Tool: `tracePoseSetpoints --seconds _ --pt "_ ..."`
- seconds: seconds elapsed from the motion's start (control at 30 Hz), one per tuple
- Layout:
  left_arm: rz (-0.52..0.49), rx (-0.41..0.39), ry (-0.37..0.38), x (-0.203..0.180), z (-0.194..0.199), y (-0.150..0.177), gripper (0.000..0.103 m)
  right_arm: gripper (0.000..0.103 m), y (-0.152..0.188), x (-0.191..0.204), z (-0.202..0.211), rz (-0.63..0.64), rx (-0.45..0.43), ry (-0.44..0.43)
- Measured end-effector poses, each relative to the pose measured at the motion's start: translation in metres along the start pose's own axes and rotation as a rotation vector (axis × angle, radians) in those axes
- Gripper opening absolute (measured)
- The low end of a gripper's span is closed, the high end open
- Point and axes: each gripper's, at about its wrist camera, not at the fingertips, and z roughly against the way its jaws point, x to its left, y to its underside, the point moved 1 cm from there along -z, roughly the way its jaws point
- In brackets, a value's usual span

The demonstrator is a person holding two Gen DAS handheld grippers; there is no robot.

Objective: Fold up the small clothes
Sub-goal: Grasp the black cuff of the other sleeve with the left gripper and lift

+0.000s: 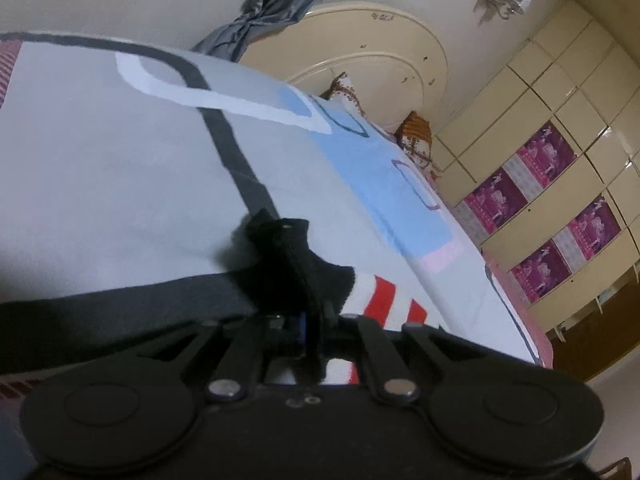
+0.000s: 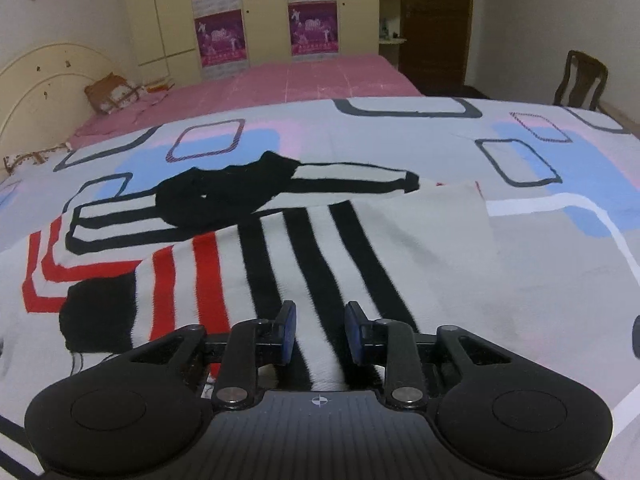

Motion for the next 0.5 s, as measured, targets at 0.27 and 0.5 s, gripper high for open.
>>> tracePoseSetpoints --seconds 0.27,0.5 --pt "-0.154 -0.025 0.106 -0.056 0.017 0.009 0.005 0.028 0.001 -0.001 0.004 0.069 -0.019 0.016" --pt "-0.404 0.050 0.271 -0.149 0.024 0.052 0.005 0.028 -0.002 -0.017 0.011 0.046 -0.024 0.003"
